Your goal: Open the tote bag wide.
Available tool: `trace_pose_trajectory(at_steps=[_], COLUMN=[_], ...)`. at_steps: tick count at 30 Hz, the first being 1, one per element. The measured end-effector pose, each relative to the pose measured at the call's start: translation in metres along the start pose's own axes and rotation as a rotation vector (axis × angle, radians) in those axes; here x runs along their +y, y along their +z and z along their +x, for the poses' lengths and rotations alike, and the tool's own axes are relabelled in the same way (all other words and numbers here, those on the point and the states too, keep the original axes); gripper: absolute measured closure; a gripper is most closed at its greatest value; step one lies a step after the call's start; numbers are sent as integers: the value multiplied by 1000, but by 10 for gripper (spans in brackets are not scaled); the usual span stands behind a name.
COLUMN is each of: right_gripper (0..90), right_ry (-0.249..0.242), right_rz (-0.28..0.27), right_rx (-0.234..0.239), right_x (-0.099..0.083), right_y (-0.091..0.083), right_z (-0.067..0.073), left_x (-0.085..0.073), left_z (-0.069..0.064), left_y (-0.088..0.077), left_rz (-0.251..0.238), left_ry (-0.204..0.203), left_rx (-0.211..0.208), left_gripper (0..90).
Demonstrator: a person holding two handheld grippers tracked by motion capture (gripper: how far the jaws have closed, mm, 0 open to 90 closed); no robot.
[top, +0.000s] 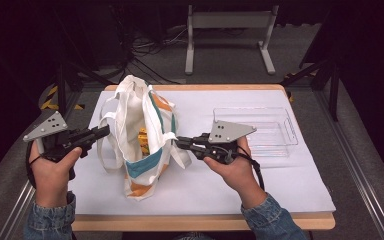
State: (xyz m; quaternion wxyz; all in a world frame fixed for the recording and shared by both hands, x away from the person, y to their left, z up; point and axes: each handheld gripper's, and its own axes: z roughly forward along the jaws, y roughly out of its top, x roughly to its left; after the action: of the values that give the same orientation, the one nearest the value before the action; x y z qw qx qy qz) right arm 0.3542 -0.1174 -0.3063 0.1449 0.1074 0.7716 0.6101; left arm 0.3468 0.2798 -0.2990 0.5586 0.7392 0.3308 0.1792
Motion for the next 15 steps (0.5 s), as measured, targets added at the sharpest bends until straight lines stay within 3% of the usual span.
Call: trace_pose_trajectory(at_steps=[15], right_gripper=[880], right_ry=[4], right_rz=[-27], right_rx=[-54], right_x=[6], right_y=[-25], right_z=[-8], left_x=[-15], left_z=[20], left_y=[-19], left_rz=[13], left_ry=[-43], left_rx=[54], left_gripper=[876])
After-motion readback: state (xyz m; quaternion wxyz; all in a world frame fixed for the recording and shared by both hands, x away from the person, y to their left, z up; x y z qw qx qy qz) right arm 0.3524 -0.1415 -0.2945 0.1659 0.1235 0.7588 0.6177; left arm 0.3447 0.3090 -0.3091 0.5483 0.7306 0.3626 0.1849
